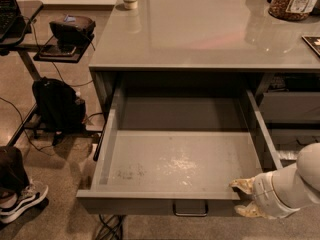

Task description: Open top drawer

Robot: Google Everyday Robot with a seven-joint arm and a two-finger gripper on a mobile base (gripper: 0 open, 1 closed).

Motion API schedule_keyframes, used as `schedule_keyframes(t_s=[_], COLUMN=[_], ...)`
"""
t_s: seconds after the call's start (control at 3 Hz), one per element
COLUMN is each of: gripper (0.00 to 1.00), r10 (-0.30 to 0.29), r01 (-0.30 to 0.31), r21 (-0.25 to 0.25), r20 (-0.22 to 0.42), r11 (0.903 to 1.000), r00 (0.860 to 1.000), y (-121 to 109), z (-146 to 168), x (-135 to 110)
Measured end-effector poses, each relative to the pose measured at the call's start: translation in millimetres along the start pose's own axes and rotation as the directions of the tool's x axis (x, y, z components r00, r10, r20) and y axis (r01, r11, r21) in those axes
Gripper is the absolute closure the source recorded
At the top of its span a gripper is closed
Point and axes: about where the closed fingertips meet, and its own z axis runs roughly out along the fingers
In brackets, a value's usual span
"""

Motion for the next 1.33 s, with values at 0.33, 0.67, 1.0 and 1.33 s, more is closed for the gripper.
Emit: schedule_keyframes(t_s=[0.33, 0.67, 1.0, 1.33], gripper=[1.00, 1.00, 1.00, 1.00], r10=[-0.019, -0.020, -0.038, -0.038], r01=[0.020, 0.020, 0.039, 0.039], r21=[-0.013, -0.014, -0.026, -0.026], r20=[0.021, 0.022, 0.043, 0.043], r11=[0.9997, 0.9997, 0.9989, 0.9989], r00=[1.000, 1.000, 0.998, 0.998], y=[15, 15, 29, 29], z=[2, -1, 1, -1], x=[-3, -3, -6, -5])
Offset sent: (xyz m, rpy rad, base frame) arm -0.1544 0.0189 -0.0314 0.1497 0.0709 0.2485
